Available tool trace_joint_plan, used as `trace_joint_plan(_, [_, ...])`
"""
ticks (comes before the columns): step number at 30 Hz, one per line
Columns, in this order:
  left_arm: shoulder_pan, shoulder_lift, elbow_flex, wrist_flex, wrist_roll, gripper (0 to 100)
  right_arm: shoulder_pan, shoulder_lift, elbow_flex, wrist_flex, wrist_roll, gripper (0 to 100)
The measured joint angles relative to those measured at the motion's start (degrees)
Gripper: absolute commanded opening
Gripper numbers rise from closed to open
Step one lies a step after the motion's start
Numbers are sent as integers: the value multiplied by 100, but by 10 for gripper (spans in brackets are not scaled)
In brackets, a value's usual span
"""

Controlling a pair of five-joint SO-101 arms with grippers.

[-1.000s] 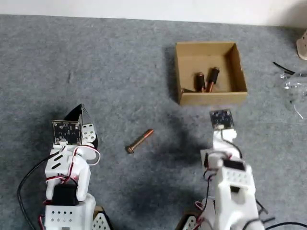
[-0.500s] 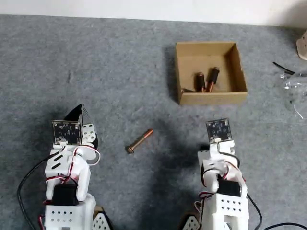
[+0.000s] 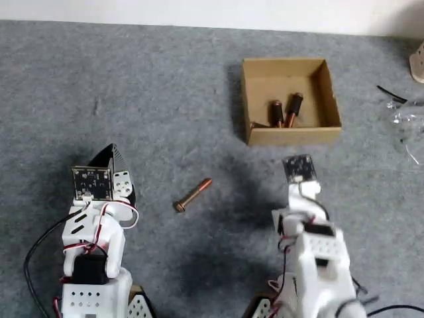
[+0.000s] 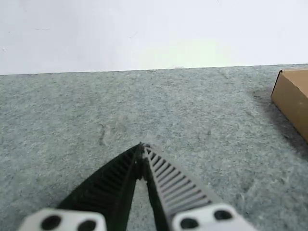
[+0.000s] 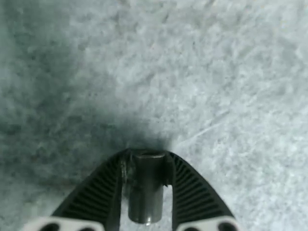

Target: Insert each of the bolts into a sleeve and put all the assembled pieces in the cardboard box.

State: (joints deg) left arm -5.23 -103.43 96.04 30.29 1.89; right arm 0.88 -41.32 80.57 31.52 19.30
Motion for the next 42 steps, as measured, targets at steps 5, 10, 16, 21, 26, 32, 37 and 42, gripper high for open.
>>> trace_joint_plan(5, [0,0,0,0,0,7,158,1793,-1292,475,9,5])
trace_joint_plan(10, [0,0,0,0,0,7,158,2330,-1890,730,9,5])
trace_joint_plan(16, [0,0,0,0,0,7,193,2347,-1908,747,9,5])
trace_joint_plan(21, [0,0,0,0,0,7,220,2347,-1908,756,9,5])
trace_joint_plan(26, [0,0,0,0,0,7,229,1960,-1732,747,9,5])
trace_joint_plan(32, [0,0,0,0,0,7,220,651,-686,290,0,5])
trace_joint_plan(37, [0,0,0,0,0,7,88,-571,88,185,0,5])
trace_joint_plan(42, [0,0,0,0,0,7,97,-1477,536,185,0,5])
